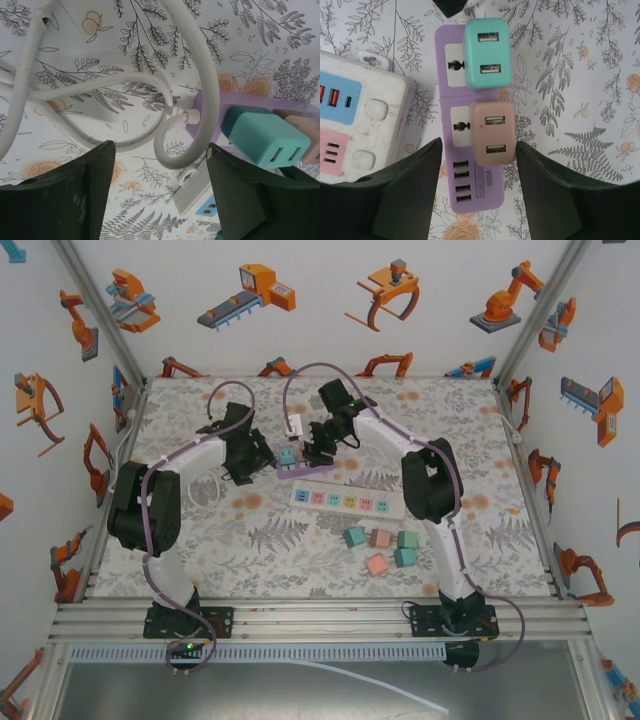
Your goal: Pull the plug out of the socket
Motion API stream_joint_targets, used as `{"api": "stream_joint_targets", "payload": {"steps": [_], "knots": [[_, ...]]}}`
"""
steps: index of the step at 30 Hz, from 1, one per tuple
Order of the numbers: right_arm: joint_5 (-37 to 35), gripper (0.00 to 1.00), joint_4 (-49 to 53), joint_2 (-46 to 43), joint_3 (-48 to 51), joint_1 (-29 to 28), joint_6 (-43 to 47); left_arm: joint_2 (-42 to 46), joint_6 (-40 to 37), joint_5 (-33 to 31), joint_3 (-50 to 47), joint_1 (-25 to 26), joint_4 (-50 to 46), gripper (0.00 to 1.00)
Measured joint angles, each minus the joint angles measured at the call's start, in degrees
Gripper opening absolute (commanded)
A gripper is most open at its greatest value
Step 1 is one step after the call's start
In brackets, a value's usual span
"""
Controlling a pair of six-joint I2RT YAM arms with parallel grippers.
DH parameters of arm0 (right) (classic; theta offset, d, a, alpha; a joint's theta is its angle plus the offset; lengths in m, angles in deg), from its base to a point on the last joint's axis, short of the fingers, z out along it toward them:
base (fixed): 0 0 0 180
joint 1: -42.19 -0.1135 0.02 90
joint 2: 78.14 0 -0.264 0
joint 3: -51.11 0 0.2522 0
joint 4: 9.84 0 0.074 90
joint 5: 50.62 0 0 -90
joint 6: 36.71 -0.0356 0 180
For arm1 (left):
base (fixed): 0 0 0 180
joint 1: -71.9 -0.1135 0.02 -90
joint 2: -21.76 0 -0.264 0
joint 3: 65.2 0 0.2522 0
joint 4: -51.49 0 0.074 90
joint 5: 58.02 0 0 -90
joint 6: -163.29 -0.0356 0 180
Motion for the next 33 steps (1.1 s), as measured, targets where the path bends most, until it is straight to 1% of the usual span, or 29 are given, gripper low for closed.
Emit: {"api": "stream_joint_targets", "payload": {"steps": [6,12,19,23,25,27,31,33], "knots": [[1.0,0.45,-1.2,0.0,0.0,-0.3,-1.3,-0.9,0.4,0.2,0.0,0.0,1.4,0.61],[1.0,0.35,-2.8,0.3,0.0,-0.4,-2.8,-2.1,0.4,0.4,0.0,0.0,2.7,0.61],[1.0,0.26,-3.2,0.5,0.0,-0.5,-3.1,-3.2,0.4,1.0,-0.2,-0.1,4.2,0.60],[0.9,0.19,-3.2,0.5,0.0,-0.5,-3.1,-3.2,0.3,1.7,-1.0,-0.2,5.8,0.60],[0.8,0.16,-3.2,0.5,0.0,-0.5,-3.3,-3.0,0.2,1.9,-1.4,-0.3,6.6,0.60],[0.8,0.15,-3.2,0.5,0.0,-0.5,-3.3,-2.8,0.2,1.8,-1.8,-0.3,7.1,0.57],[1.1,0.08,-3.6,0.5,0.0,-0.6,-4.2,-3.0,0.5,1.3,-1.7,-0.1,6.9,0.45],[1.1,0.05,-4.1,0.5,0.0,-0.9,-4.9,-3.2,1.1,1.1,-1.8,0.1,6.9,0.42]]}}
